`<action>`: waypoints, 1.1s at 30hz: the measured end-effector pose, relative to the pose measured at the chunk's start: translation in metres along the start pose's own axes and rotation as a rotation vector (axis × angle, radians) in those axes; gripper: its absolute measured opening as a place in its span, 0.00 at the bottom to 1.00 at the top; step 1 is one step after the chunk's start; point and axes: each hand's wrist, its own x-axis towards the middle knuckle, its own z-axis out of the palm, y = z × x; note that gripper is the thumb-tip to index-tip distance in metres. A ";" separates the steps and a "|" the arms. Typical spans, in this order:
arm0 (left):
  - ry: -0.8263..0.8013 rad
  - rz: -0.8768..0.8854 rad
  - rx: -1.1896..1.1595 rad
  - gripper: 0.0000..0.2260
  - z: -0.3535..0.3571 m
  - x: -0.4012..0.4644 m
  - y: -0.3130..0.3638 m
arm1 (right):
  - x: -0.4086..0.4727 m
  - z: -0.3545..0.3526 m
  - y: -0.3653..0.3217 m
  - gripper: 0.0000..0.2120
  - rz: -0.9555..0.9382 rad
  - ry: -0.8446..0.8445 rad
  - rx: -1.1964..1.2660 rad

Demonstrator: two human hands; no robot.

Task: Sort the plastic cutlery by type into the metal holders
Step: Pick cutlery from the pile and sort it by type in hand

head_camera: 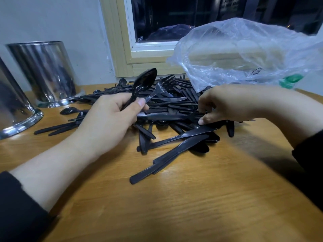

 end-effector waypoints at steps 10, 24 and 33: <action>0.103 -0.017 -0.048 0.13 -0.004 0.005 0.004 | 0.000 -0.003 -0.012 0.02 -0.212 0.505 0.406; -0.211 -0.021 -0.016 0.15 -0.003 -0.005 0.012 | 0.004 0.009 -0.034 0.10 -0.140 0.664 0.664; -0.094 0.020 0.074 0.17 0.000 -0.001 0.006 | -0.025 -0.030 -0.006 0.20 -0.043 -0.059 0.214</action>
